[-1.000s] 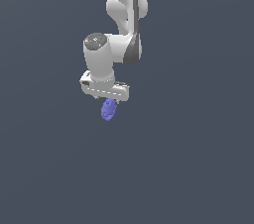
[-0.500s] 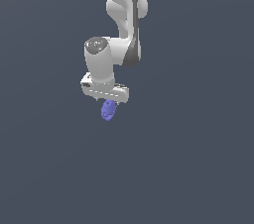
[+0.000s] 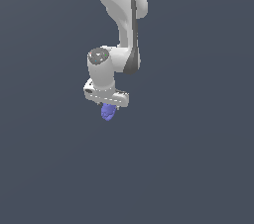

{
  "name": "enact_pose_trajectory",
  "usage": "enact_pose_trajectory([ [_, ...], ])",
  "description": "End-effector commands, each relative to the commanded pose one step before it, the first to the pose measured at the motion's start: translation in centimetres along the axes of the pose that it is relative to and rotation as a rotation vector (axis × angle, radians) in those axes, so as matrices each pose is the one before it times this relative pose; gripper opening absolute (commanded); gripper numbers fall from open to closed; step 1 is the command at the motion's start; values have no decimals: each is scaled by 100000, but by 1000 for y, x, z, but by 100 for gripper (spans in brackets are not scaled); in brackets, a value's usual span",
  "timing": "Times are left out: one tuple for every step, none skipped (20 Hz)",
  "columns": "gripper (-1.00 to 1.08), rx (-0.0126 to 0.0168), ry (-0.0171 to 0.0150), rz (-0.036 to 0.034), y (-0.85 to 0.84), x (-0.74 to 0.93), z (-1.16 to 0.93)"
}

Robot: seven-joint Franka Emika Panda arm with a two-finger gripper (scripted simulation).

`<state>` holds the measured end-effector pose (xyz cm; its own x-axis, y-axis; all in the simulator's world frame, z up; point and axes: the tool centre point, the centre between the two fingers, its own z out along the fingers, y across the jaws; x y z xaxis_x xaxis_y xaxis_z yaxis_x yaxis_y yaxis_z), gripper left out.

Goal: Pick up the object and move it to a goal position.

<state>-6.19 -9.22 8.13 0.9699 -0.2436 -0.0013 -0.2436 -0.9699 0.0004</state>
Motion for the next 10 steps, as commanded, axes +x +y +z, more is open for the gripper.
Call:
enact_pose_trajectory([
  [100, 18, 136, 8, -14, 67, 236],
  [-100, 0, 0, 0, 0, 0, 0],
  [-100, 0, 0, 0, 0, 0, 0],
  [-100, 0, 0, 0, 0, 0, 0],
  [-100, 0, 0, 0, 0, 0, 0],
  [-100, 0, 0, 0, 0, 0, 0],
  [-100, 0, 0, 0, 0, 0, 0],
  [-100, 0, 0, 0, 0, 0, 0],
  [-100, 0, 0, 0, 0, 0, 0],
  [-100, 0, 0, 0, 0, 0, 0],
])
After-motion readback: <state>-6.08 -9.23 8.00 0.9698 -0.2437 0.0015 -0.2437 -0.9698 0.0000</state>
